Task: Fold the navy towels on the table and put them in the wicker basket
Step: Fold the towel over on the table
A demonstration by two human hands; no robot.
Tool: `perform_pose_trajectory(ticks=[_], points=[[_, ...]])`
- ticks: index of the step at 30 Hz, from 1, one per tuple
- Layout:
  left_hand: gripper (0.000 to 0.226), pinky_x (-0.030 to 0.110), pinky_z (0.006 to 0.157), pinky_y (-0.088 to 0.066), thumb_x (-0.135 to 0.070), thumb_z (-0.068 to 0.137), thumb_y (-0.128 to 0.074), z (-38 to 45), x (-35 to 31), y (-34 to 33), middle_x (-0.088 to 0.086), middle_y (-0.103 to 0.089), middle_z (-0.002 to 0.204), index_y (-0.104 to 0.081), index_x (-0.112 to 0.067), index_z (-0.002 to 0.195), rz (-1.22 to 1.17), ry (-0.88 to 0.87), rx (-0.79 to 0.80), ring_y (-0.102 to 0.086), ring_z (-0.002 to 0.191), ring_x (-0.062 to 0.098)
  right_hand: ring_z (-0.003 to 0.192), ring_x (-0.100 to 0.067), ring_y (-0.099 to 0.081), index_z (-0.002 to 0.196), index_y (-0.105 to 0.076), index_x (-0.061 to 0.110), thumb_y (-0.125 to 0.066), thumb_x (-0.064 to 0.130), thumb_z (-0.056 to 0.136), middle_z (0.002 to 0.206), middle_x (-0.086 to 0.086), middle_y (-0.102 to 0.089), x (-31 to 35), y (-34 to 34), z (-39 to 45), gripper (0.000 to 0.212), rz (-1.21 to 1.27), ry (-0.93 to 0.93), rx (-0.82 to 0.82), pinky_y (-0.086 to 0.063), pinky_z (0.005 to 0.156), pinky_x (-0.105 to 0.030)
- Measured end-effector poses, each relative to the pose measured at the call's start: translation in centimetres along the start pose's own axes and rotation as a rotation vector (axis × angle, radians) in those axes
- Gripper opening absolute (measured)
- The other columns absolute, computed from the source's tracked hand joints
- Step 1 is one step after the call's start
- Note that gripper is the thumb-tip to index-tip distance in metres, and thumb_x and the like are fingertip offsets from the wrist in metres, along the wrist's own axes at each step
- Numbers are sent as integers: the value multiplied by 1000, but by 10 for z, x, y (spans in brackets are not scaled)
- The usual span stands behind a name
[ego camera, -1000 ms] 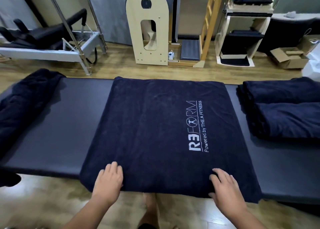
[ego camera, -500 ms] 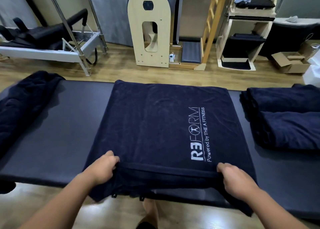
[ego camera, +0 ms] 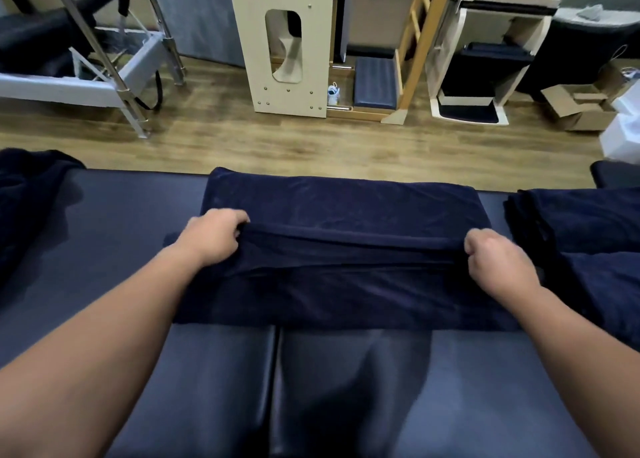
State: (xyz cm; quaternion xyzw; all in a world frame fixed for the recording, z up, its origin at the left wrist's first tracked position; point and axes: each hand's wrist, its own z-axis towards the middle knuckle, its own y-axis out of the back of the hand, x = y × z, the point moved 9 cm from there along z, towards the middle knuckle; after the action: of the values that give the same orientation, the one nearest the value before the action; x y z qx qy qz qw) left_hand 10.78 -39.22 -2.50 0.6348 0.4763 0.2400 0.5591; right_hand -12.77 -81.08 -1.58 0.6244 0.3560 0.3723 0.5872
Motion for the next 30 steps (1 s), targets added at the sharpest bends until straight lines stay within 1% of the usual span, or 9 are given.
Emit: perform_pose_trajectory(ticks=[3,5,7,9,13,16,19,24,30], points=[[36,45,86,-40,-2,84,-54,34,-9,24,4,-59,109,-60,-20,115,101,17,-234,-53,104,31,99,-42,-58,105,-69,12,-58,-6,78,113,-14,-64,7,7,37,34,-22,-34,-134,-50,80,-50],[39,46,85,-39,0,76,-59,43,-15,20,10,-55,110,-59,-13,113,172,-11,-313,-49,103,34,122,-38,-48,122,-68,19,-63,3,77,136,-11,-54,18,-3,51,48,-126,-62,-67,-40,98,-56],[32,45,75,-42,-3,72,-64,39,-30,4,13,-53,105,-59,-9,103,206,-129,-333,-49,95,37,130,-35,-37,126,-65,28,-64,14,79,144,-8,-44,33,-18,49,50,-202,-52,53,-34,104,-55],[22,43,67,-47,-18,76,-67,21,-55,-24,10,-54,99,-58,-12,95,218,-342,-262,-54,90,36,124,-31,-40,125,-63,31,-58,18,82,135,-2,-45,50,-39,33,45,-209,27,215,-42,101,-47],[45,40,77,-45,-58,78,-56,-25,-78,-95,1,-57,107,-55,-22,104,348,-525,103,-56,101,25,119,-25,-46,134,-43,30,-56,28,78,124,2,-45,62,-81,-24,58,-143,127,478,-49,88,-42],[27,33,65,-35,-27,75,-66,-42,-75,-115,0,-55,100,-53,-21,97,385,-473,143,-53,91,24,116,-23,-45,144,-29,32,-57,23,81,128,4,-43,46,-96,-49,69,-123,77,450,-51,85,-38],[26,31,65,-35,-3,79,-62,-46,-73,-112,2,-56,100,-53,-18,99,391,-360,84,-55,89,24,110,-21,-52,141,-41,26,-51,6,88,119,3,-54,28,-100,-54,58,-128,13,315,-48,80,-30],[23,35,71,-41,-3,88,-51,-65,-76,-117,7,-55,112,-52,-15,108,408,-251,143,-58,101,28,96,-20,-58,122,-55,22,-50,1,86,102,2,-60,25,-102,-72,42,-81,-11,256,-35,67,-26],[18,35,72,-44,-6,86,-47,-120,-77,-134,3,-55,111,-48,-19,98,326,-167,211,-57,101,26,86,-19,-62,118,-60,22,-50,4,85,97,3,-60,21,-100,-124,39,-75,43,269,-39,61,-27]])
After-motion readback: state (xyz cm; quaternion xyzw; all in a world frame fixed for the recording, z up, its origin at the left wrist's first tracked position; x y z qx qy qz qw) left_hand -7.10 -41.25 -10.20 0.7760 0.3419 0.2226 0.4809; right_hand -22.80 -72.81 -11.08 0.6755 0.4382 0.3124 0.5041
